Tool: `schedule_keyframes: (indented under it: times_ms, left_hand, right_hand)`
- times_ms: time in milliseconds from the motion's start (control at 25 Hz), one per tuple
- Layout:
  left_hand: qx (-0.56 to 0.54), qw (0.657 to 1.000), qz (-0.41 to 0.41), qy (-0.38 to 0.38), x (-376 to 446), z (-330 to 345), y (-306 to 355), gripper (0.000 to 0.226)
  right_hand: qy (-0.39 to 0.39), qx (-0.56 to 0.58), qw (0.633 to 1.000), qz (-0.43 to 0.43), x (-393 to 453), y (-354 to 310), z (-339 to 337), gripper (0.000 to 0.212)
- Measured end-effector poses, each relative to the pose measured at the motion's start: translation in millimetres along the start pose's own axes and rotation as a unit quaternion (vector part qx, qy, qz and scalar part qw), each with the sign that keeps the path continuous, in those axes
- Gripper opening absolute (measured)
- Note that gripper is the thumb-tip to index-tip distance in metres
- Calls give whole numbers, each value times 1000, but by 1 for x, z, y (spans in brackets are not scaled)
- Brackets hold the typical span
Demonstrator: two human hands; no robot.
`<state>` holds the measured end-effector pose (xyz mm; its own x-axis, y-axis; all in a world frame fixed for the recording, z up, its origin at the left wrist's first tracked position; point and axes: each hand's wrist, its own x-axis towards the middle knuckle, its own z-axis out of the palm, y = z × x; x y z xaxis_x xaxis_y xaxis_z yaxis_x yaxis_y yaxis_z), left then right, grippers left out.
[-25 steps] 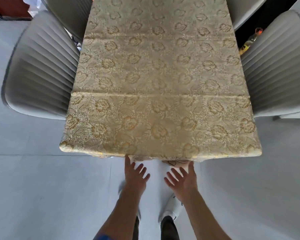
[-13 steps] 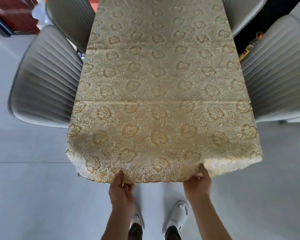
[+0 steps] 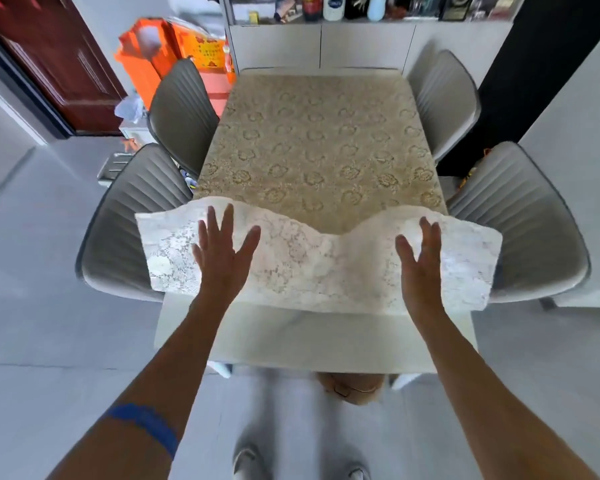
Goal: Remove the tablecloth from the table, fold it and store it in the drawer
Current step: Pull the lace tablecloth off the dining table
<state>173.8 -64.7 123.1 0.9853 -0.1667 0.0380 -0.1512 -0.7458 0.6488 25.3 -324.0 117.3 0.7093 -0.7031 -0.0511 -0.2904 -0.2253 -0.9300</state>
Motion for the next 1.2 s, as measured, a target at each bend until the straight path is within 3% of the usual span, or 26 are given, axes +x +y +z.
schedule_keyframes:
  times_ms: [80,160,280,400,480,560,640,720,960,1040,1200]
  left_hand:
    - [157,985,44,-52,-18,21,-18,69]
    - [237,964,72,-101,-61,47,-43,67]
    - [304,930,85,-186,-89,93,-74,65]
    - [375,890,139,-219,-82,133,-94,69]
    - [368,893,160,-204,-78,148,-105,64]
    - [342,903,196,-170,-70,152,-108,46]
    - [326,901,236,-160,-67,147,-107,33]
    - [277,914,176,-237,-80,137,-105,21]
    - [211,887,93,-401,-197,89,-111,9]
    - [213,897,90,-377,-206,74,-108,6]
    - [204,934,112,-271,-164,67,-86,24]
  right_hand:
    - [-55,-153,987,-22,-4,26,5,67]
    - [-95,-238,965,-52,-34,60,11,66]
    - [-181,-393,896,-99,-58,111,34,71]
    - [-195,-508,829,-125,-48,146,56,73]
    - [-171,-559,800,-135,-36,165,62,58]
    - [-126,-578,788,-174,-25,171,62,31]
    - [-125,-576,786,-188,-21,169,60,12]
    - [-169,-559,796,-159,-34,163,52,6]
    - [-301,-526,795,-25,-143,178,-12,19]
    - [-298,-465,834,9,-154,172,-23,17]
    - [-252,-411,876,3,-121,151,-24,12]
